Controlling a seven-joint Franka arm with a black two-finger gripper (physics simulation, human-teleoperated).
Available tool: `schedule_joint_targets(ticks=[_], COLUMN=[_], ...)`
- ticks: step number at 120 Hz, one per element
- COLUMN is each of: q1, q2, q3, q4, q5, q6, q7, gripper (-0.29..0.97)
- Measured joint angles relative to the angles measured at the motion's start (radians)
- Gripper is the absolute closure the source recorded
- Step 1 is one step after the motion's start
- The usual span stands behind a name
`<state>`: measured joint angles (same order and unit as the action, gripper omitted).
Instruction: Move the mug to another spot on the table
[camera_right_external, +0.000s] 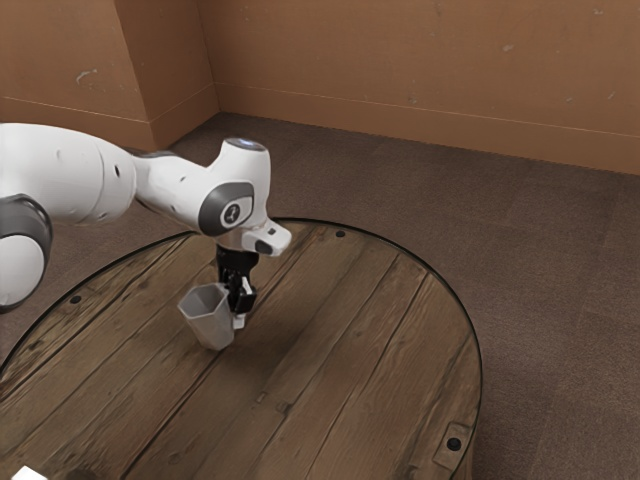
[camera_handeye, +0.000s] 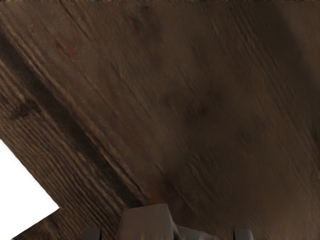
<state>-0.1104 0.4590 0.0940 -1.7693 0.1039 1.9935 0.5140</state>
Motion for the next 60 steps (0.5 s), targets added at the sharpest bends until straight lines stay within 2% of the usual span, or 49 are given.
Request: schedule_joint_targets(ticks=[60], q1=[0.043], q2=[-0.018], q3=[0.001], q4=[-0.072], q5=[-0.034], q6=[0.054], q7=[0.01], gripper=[0.51])
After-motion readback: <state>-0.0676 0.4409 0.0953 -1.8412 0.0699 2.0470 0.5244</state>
